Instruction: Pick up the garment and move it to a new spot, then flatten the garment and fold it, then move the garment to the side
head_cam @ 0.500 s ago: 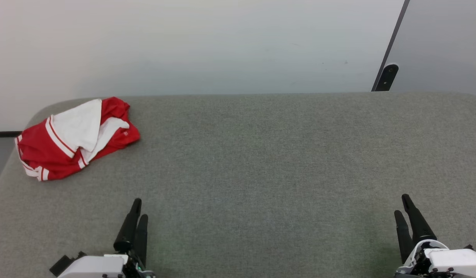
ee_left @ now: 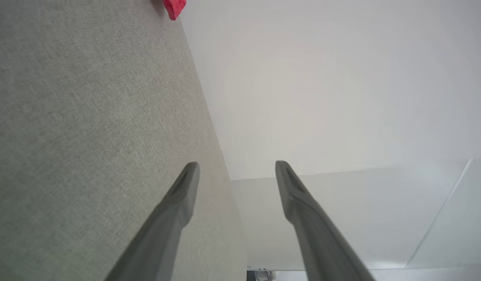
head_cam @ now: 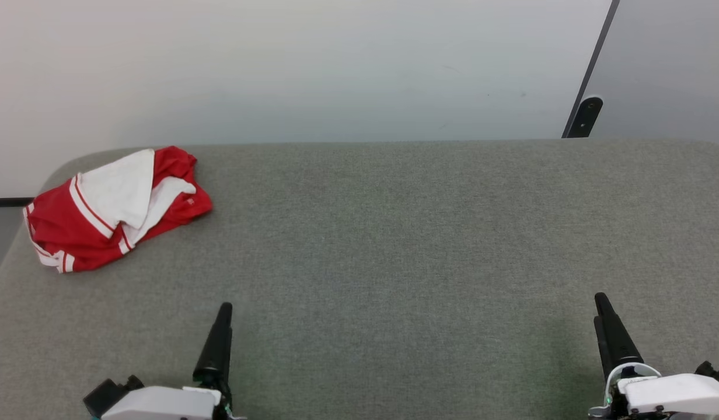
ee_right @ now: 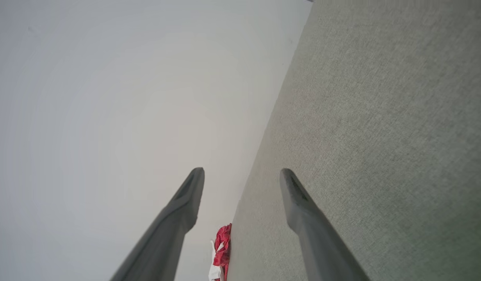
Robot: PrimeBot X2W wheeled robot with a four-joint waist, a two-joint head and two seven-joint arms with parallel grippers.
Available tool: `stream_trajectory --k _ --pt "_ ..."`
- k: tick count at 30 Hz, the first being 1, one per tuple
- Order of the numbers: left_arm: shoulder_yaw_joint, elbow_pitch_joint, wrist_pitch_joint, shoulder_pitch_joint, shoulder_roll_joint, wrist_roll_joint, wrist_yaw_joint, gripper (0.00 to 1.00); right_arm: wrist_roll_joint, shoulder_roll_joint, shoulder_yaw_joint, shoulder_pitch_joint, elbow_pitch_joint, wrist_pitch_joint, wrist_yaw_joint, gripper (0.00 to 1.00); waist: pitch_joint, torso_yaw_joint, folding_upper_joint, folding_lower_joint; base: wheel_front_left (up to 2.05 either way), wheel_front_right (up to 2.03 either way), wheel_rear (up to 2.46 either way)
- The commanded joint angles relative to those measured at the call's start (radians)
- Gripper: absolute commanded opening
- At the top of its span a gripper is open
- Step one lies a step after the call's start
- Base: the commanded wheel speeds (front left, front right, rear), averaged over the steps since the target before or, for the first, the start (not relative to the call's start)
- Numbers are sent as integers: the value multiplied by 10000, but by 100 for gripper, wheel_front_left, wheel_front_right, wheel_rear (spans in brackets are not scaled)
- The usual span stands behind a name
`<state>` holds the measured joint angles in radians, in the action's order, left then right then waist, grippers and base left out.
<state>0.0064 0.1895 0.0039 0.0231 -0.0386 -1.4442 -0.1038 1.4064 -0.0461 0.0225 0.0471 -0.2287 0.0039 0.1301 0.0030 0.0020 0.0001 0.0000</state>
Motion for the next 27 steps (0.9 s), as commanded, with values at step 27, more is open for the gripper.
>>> stream_trajectory --k 27 --pt "-368 -1471 -1028 -575 -97 7046 458 100 -7201 -40 316 -505 979 -1036 9 100 -24 12 -1 0 0 0 0"
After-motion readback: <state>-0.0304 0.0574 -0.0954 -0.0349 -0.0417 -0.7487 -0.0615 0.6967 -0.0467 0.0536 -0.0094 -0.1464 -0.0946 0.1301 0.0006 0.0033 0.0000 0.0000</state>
